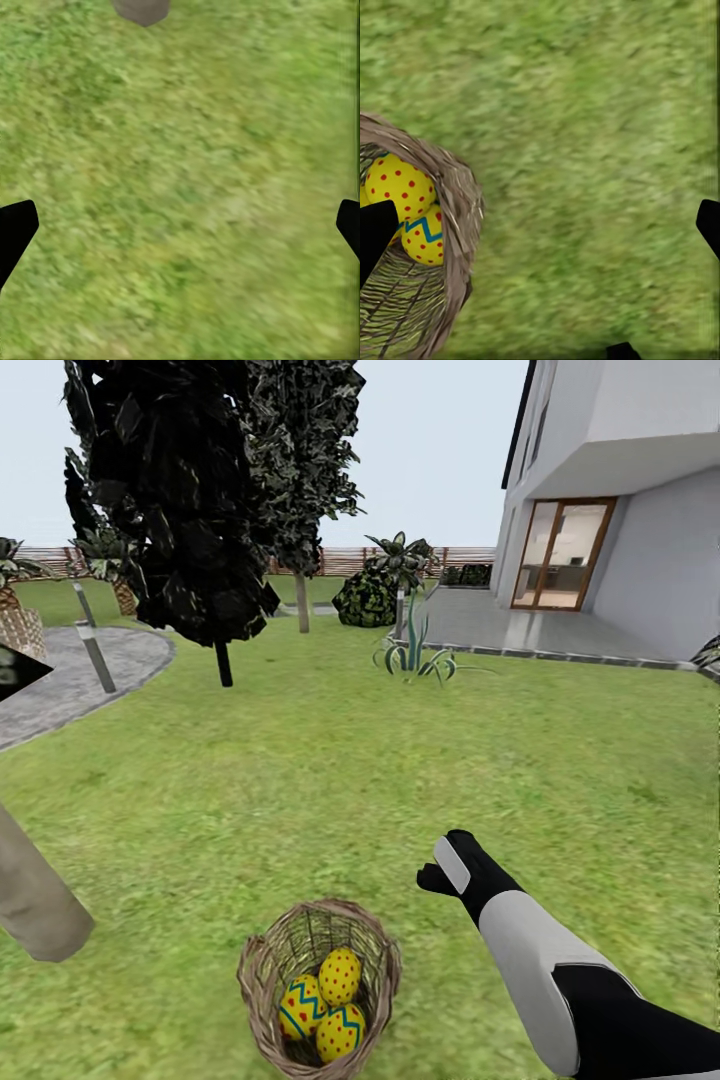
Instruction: Take the three Easter eggs out of the wicker basket on the lawn in the garden, then place them on the lawn next to a single tree (choose any tree) so that all three eggs are next to the same tree and none are left in the basket.
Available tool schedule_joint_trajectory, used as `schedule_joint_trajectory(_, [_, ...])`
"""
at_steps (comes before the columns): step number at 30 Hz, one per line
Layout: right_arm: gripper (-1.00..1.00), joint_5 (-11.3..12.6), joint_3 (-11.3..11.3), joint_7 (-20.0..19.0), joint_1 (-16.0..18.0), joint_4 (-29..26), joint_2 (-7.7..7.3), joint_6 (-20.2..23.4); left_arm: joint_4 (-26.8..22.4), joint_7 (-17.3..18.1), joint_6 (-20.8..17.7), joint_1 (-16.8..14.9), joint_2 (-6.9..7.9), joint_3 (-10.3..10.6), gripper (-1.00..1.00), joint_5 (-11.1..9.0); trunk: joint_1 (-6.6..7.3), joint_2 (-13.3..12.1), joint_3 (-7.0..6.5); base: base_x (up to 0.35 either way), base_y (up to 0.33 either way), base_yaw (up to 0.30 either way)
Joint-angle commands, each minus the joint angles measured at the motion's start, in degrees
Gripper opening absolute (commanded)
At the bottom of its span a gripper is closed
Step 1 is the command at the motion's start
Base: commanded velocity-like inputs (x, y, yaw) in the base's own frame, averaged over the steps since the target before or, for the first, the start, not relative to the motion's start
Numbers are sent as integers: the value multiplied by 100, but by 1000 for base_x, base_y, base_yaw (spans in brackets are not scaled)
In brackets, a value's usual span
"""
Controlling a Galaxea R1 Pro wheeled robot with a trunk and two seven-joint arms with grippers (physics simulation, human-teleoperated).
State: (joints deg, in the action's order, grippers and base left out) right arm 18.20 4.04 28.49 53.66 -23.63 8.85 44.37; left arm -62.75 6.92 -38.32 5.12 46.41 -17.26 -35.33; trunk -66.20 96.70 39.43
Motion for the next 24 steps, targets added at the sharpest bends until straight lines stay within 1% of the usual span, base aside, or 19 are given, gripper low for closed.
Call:
schedule_joint_trajectory(1, [100, 52, 26, 51, 2, -4, 4, 5, -9, 20, -27, 7, 0, -15, 100, 0, 23, -39, -14, 0, 0, -46])
schedule_joint_trajectory(24, [100, 52, 26, 51, 3, -2, 8, 6, -29, 24, -27, 5, 0, -6, 100, 6, 528, -961, -427, 0, 0, -7])
